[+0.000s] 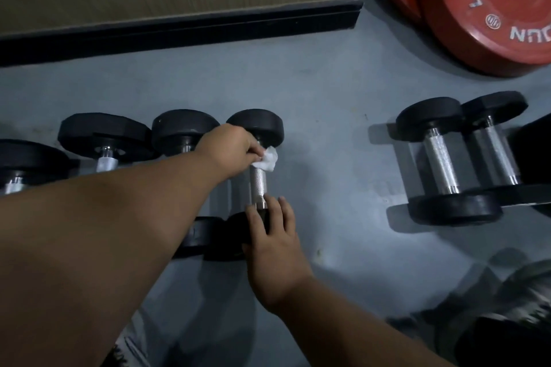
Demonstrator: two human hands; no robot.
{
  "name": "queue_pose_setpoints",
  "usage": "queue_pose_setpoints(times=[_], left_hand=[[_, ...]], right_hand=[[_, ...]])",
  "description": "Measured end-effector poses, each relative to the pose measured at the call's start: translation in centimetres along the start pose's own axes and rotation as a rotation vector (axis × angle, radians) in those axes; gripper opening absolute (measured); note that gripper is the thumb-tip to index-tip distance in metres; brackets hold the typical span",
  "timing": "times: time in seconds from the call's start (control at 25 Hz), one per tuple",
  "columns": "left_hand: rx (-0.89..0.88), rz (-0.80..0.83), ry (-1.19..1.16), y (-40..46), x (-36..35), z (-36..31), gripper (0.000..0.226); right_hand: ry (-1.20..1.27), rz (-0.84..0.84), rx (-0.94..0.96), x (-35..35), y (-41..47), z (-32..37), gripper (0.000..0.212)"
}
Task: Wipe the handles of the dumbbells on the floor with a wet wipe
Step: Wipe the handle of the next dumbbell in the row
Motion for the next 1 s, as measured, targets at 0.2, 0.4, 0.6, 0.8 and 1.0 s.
queue_pose_setpoints(times=[0.2, 0.4, 0.6, 0.8, 1.0], left_hand=[[0.093, -0.041, 0.122, 0.9, -0.6, 0.5, 0.024], [0.119, 0.045, 0.048, -1.5, -2.9, 0.2, 0.019], [0.149, 0.140, -0.075, -4.2, -4.7, -0.5, 0.014], [0.107, 0.133, 0.042, -3.3, -2.9, -0.9, 0.015], [0.176, 0.049, 0.053, -0.4, -2.4, -1.1, 0.018]], right_hand=[[-0.088, 0.112, 0.035, -0.4, 0.4, 0.8, 0.075], [-0.121, 0.175, 0.032, -0.4, 0.5, 1.1, 0.085], [-0.122, 0.208, 0.060, -0.1, -0.1, 1.0, 0.093], [-0.108, 0.235, 0.074, 0.1, -0.2, 1.1, 0.099], [-0.121, 0.251, 0.074, -0.4, -0.2, 0.7, 0.101]])
Point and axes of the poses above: each hand's wrist, its own y-axis towards the middle knuckle, its own x-axis out of the back of the hand, z = x × y, the point moved 9 cm from there along y, towards the middle knuckle, and after that the axes turned 2 degrees about x, right-handed, at the moved point
